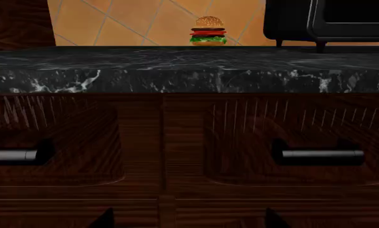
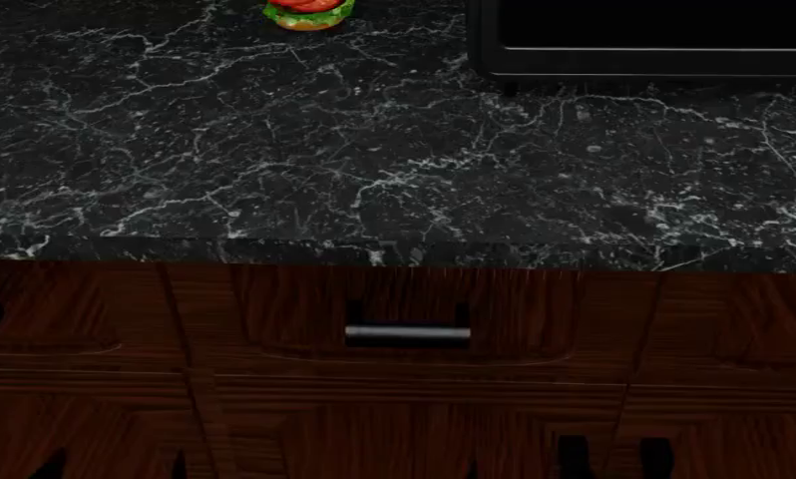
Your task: Close the oven door
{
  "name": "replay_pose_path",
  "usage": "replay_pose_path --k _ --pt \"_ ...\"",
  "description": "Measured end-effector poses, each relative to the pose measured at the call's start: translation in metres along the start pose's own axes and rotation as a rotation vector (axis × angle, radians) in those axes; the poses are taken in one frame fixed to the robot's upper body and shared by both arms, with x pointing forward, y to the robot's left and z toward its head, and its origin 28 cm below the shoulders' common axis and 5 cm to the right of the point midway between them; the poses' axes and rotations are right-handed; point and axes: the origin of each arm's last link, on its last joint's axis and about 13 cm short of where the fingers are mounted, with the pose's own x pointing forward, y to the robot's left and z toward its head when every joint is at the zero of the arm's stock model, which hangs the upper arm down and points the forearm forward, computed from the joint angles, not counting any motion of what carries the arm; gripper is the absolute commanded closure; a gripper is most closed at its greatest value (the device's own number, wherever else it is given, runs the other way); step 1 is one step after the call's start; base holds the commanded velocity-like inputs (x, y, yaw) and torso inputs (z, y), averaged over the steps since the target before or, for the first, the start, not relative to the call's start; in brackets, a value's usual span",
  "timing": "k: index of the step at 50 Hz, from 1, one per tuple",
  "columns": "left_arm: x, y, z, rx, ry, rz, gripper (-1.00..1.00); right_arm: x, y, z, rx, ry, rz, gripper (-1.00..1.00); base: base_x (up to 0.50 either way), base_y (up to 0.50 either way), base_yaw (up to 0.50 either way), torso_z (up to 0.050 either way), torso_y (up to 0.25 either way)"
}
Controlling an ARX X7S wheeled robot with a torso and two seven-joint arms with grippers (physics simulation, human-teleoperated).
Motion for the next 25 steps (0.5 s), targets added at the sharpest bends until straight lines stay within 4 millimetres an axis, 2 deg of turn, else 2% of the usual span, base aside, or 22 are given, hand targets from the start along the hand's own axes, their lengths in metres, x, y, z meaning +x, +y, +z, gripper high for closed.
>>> replay_pose_path --k 2,12,25 --pt "-0.0039 0.0011 -0.0048 0.027 0.014 0.0 -1.0 -0.0039 -0.0007 -0.0048 -0.011 0.014 0.0 -1.0 0.0 0.0 0.0 0.0 0.0" --pt "-0.0016 0.0005 -0.0016 0.008 0.003 -0.003 -1.0 -0.0013 0.0001 -0.0021 -0.002 0.006 0.003 -1.0 0.0 0.0 0.0 0.0 0.0" --pt "-0.0005 -0.0006 -0.0014 0.016 0.014 -0.019 -1.0 -0.0002 0.0004 -0.0007 0.001 -0.003 -0.002 -1.0 0.0 0.0 0.0 -0.05 0.0"
